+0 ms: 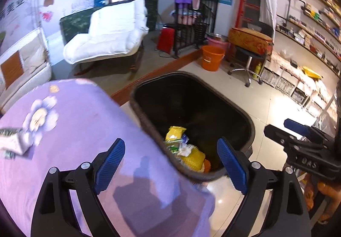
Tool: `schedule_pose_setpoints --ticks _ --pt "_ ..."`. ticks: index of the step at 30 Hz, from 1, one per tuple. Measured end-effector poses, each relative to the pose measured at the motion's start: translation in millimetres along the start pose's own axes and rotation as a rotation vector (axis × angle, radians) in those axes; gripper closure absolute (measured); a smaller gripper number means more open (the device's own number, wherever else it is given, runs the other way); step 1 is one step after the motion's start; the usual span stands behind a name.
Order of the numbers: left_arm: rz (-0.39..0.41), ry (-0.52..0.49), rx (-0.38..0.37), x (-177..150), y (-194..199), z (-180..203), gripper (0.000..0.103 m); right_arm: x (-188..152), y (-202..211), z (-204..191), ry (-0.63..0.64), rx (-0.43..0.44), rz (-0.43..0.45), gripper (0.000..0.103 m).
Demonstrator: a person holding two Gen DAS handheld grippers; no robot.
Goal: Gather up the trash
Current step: 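Move both open tools back over the table toward the white box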
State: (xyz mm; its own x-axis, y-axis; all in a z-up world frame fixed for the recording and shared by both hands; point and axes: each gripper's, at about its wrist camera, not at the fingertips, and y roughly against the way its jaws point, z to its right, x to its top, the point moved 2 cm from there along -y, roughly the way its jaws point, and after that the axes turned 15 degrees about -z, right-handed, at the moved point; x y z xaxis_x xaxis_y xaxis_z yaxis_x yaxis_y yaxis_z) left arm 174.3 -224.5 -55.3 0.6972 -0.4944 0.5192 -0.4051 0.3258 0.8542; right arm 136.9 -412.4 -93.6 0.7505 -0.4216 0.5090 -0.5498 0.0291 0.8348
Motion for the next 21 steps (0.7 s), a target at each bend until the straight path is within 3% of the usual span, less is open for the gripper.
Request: schedule_pose_setpoints --ticks 10,17,21 --pt "-0.011 0.12 0.113 -41.6 25.0 -67.7 0.016 5.3 -5.6 -99.6 0.254 0.136 -0.039 0.022" --pt "-0.046 0.241 0.227 -85.5 44.4 -133.1 0.016 3.8 -19.6 -207.5 0.519 0.252 -0.116 0.022" --pt "-0.063 0.308 0.282 -108.0 57.2 -172.3 0.016 -3.1 -28.4 -276.0 0.706 0.265 -0.134 0.022"
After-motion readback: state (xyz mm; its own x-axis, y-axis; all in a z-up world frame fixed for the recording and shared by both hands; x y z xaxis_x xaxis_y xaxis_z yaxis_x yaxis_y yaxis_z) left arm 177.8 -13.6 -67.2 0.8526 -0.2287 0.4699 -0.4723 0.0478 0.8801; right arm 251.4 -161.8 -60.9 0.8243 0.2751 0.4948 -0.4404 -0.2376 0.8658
